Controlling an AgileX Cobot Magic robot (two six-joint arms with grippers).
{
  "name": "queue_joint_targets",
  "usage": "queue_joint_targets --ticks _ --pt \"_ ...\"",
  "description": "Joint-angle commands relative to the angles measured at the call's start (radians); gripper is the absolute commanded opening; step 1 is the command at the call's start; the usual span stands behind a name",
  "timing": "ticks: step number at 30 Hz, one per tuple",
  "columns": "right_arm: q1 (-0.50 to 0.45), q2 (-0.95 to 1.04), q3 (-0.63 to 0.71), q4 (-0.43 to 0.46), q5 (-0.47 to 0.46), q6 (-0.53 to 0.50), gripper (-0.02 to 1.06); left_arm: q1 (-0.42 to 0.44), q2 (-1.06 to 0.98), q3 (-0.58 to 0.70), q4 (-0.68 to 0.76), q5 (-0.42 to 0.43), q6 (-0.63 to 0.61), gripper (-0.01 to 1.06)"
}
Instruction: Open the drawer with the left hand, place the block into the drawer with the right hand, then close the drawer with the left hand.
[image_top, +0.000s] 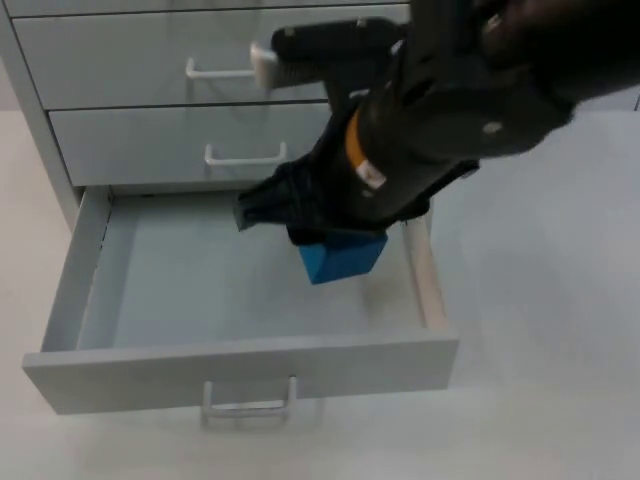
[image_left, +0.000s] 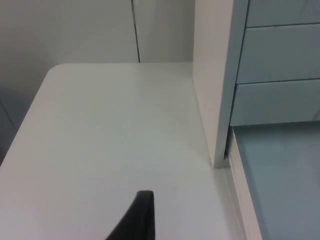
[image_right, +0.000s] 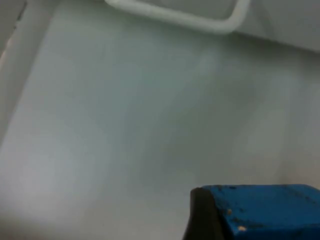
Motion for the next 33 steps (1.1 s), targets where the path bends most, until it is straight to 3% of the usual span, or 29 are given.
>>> queue_joint_targets --ticks 1,8,15,17,19,20,22,23,28,33 --pt "0.001 0.054 -0.037 -0.048 -0.002 0.061 0.00 0.002 -0.006 0.004 -0.014 -0.013 0.000 1.05" --pt "0.001 0.157 -0.067 -0.183 -0.012 0.242 0.00 0.002 -0.006 0.004 -0.014 -0.013 0.000 1.05" --pt "0.001 0.206 -0.073 -0.183 -0.021 0.253 0.01 0.002 -0.006 0.004 -0.014 -0.017 0.000 1.05" --pt "-0.001 0.215 -0.073 -0.181 -0.021 0.253 0.10 0.002 -0.006 0.004 -0.014 -0.017 0.000 1.05" --pt "-0.001 0.217 -0.073 -0.177 -0.021 0.253 0.25 0.002 -0.006 0.004 -0.014 -0.017 0.000 1.05" --pt "-0.001 0.217 -0.073 -0.177 -0.021 0.253 0.25 0.002 -0.006 0.004 -0.014 -0.017 0.000 1.05" --pt "-0.001 0.217 -0.073 -0.179 -0.021 0.253 0.44 0.002 -0.006 0.004 -0.014 -0.017 0.000 1.05" --pt "-0.001 0.217 -0.073 -0.179 -0.021 0.253 0.59 0.002 -0.006 0.004 -0.014 -0.017 0.000 1.05" --pt "-0.001 0.210 -0.073 -0.176 -0.021 0.253 0.75 0.002 -0.006 0.004 -0.014 -0.017 0.000 1.05" --pt "-0.001 0.151 -0.073 -0.169 -0.021 0.251 0.76 0.002 -0.006 0.004 -0.014 -0.017 0.000 1.05"
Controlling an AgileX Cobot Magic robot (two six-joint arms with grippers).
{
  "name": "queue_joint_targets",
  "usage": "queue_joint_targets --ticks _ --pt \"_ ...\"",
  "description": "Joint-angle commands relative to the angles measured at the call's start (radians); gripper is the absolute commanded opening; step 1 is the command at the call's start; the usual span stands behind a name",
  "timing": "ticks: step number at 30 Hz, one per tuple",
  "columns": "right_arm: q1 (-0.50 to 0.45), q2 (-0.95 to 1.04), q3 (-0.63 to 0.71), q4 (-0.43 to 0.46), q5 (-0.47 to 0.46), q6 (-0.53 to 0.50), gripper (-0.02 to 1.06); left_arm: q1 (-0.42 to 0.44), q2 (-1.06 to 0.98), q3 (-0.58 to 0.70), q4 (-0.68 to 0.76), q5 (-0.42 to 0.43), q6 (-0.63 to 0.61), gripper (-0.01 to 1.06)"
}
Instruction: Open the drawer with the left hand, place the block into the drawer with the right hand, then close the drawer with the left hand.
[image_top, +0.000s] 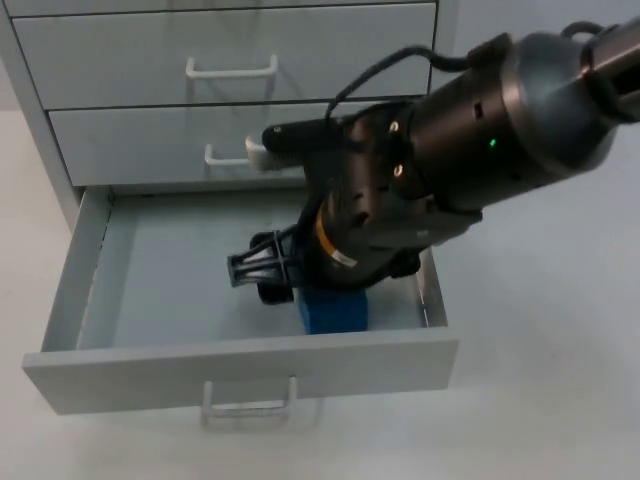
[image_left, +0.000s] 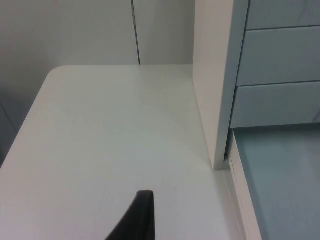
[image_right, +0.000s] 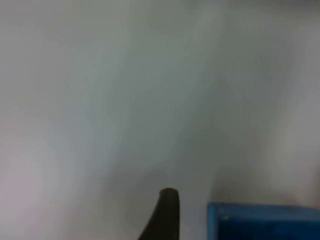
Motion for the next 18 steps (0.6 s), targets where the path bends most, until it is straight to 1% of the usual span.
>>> queue_joint_targets --ticks 1,2,3,4,6,7,8,9,10,11,12,13,14,15,16,17,18 --pt "0.001 -0.063 -0.012 0.018 -0.002 -0.032 0.76 0.002 -0.006 0.004 -0.014 -0.011 0.000 1.05" --pt "0.001 -0.093 -0.012 0.047 -0.002 -0.063 0.76 0.002 -0.006 0.004 -0.014 -0.011 0.000 1.05" --pt "0.001 -0.093 -0.012 0.047 -0.002 -0.063 0.76 0.002 -0.006 0.004 -0.014 -0.011 0.000 1.05" --pt "0.001 -0.123 -0.012 0.077 0.011 -0.096 0.76 0.002 -0.006 0.004 -0.014 -0.011 0.000 1.05" --pt "0.007 -0.179 -0.012 0.183 0.045 -0.186 0.76 0.002 -0.006 0.004 -0.014 -0.011 0.000 1.05" --pt "0.007 -0.204 -0.012 0.230 0.064 -0.246 0.76 0.002 -0.006 0.004 -0.014 -0.011 0.000 1.05" --pt "0.007 -0.204 -0.012 0.230 0.064 -0.246 0.76 0.002 -0.006 0.004 -0.014 -0.011 0.000 1.05" --pt "0.009 -0.226 -0.012 0.283 0.084 -0.329 0.76 0.002 -0.006 0.004 -0.014 -0.011 0.000 1.05" --pt "0.011 -0.248 -0.012 0.365 0.112 -0.423 0.76 0.002 -0.006 0.004 -0.014 -0.011 0.000 1.05" --pt "0.011 -0.253 -0.012 0.398 0.119 -0.448 0.76 0.002 -0.006 0.004 -0.014 -0.011 0.000 1.05" --pt "0.011 -0.267 -0.012 0.480 0.156 -0.562 0.76 0.002 -0.006 0.004 -0.014 -0.011 0.000 1.05" --pt "0.011 -0.267 -0.012 0.480 0.156 -0.562 0.76 0.002 -0.006 0.004 -0.014 -0.011 0.000 1.05" --pt "0.011 -0.269 -0.012 0.534 0.183 -0.636 0.76 0.002 -0.006 0.004 -0.014 -0.011 0.000 1.05" --pt "0.011 -0.270 -0.012 0.583 0.208 -0.683 0.76 0.002 -0.006 0.004 -0.014 -0.011 0.000 1.05" --pt "0.011 -0.270 -0.012 0.612 0.234 -0.719 0.76 0.002 -0.006 0.004 -0.014 -0.009 0.000 1.05" --pt "0.011 -0.270 -0.007 0.626 0.249 -0.740 0.76 0.002 -0.006 0.004 -0.014 -0.009 0.000 1.05" --pt "0.011 -0.270 -0.007 0.626 0.249 -0.740 0.76 0.002 -0.006 0.004 -0.014 -0.009 0.000 1.05"
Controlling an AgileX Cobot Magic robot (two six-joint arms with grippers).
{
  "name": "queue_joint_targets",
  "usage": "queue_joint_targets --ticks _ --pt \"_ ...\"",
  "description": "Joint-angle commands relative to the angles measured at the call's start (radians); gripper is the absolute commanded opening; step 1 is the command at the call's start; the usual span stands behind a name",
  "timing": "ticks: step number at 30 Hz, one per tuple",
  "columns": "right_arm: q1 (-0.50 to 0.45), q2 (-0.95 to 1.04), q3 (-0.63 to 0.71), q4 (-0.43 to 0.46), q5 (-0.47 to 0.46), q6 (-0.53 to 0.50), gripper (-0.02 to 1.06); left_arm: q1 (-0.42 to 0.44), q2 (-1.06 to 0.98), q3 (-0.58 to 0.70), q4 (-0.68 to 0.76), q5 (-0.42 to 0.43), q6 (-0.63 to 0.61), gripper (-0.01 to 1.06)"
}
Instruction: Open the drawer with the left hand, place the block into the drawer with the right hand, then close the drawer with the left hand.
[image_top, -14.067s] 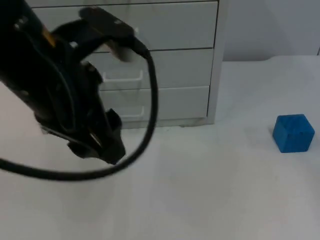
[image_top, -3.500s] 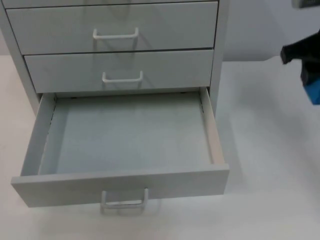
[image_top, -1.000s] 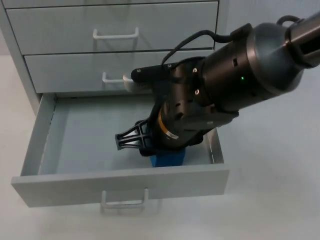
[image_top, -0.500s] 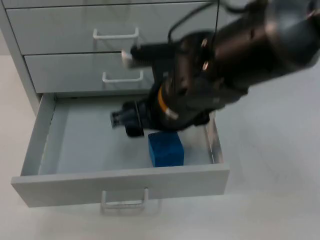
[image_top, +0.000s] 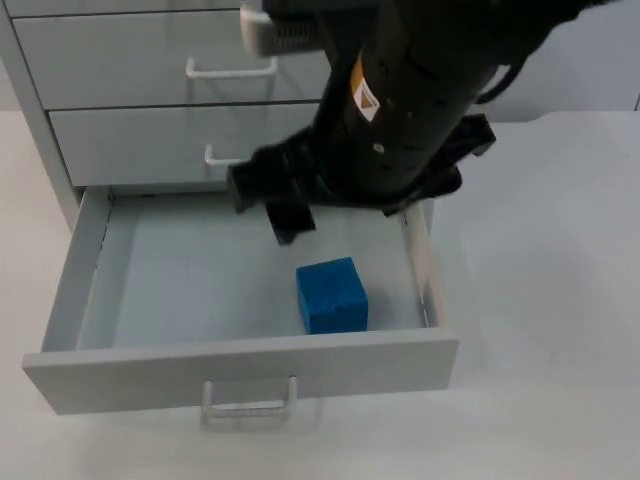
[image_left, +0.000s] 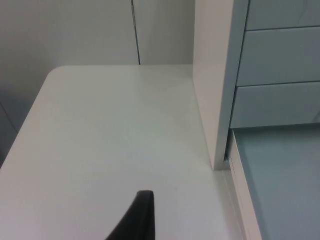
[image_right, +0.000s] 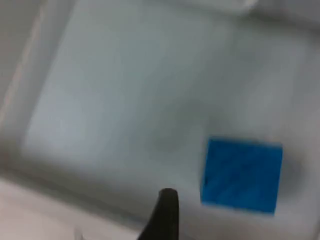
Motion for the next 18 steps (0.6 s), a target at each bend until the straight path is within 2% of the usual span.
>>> queue_joint_targets --ticks 1,11,18 --pt "0.007 -0.014 0.010 0.043 0.036 -0.068 0.76 0.002 -0.006 0.004 -0.014 -0.009 0.000 1.05" --pt "0.007 -0.078 0.174 0.055 -0.003 -0.068 0.76 0.002 -0.006 0.004 -0.014 -0.007 0.000 1.05" --pt "0.007 -0.099 0.220 0.055 -0.032 -0.080 0.76 0.002 -0.006 0.004 -0.014 -0.007 0.000 1.05"
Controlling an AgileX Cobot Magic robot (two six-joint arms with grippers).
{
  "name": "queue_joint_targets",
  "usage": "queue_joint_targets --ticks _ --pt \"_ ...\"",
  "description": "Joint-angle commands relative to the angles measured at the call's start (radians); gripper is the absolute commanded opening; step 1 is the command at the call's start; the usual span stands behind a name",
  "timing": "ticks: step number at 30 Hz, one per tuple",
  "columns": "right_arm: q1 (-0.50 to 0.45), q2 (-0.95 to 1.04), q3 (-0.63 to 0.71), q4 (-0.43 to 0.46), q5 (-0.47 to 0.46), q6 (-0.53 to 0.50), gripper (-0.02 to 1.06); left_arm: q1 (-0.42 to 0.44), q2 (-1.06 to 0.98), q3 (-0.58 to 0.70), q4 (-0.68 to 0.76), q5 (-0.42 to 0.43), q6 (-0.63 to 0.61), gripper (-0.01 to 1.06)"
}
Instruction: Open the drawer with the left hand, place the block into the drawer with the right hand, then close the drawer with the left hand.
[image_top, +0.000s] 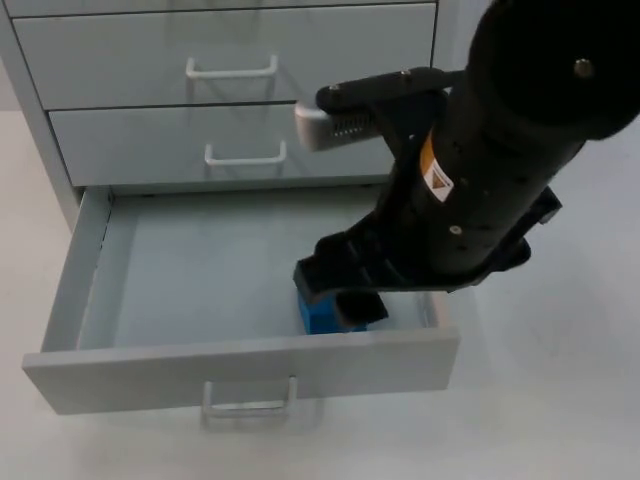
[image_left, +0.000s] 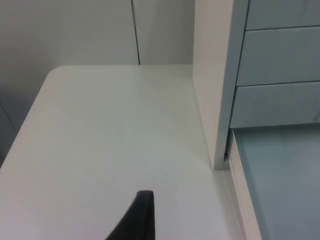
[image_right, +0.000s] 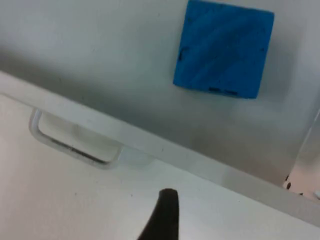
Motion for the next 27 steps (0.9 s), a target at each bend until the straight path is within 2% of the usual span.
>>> queue_joint_targets --ticks 1,5,9,10,14,15,19,20,25,27 --pt "0.002 -0.014 0.007 -0.005 -0.012 -0.020 0.76 0.002 -0.006 0.004 -0.014 -0.007 0.000 1.05" --pt "-0.026 -0.014 0.007 -0.003 -0.005 -0.060 0.76 0.002 -0.006 0.004 -0.014 -0.002 0.000 1.05" --pt "-0.139 -0.014 0.007 0.018 0.024 -0.090 0.76 0.002 -0.006 0.004 -0.014 -0.002 0.000 1.05" --pt "-0.139 -0.014 0.007 0.018 0.024 -0.090 0.76 0.002 -0.006 0.004 -0.014 -0.002 0.000 1.05" --pt "-0.271 -0.041 0.008 0.074 0.048 -0.172 0.76 0.002 -0.006 0.004 -0.021 -0.002 0.000 1.05" --pt "-0.271 -0.041 0.008 0.074 0.048 -0.172 0.76 0.002 -0.006 0.004 -0.021 -0.002 0.000 1.05" --pt "-0.408 -0.118 0.050 0.074 0.045 -0.181 0.76 0.002 -0.006 0.004 -0.031 -0.003 0.000 1.05" --pt "-0.408 -0.118 0.050 0.074 0.045 -0.181 0.76 0.002 -0.006 0.004 -0.031 -0.003 0.000 1.05" --pt "-0.620 -0.258 0.182 0.078 0.035 -0.210 0.76 -0.005 -0.006 0.004 -0.035 -0.003 0.000 1.05" --pt "-0.640 -0.273 0.195 0.078 0.035 -0.210 0.76 -0.005 -0.006 0.004 -0.035 -0.003 0.000 1.05"
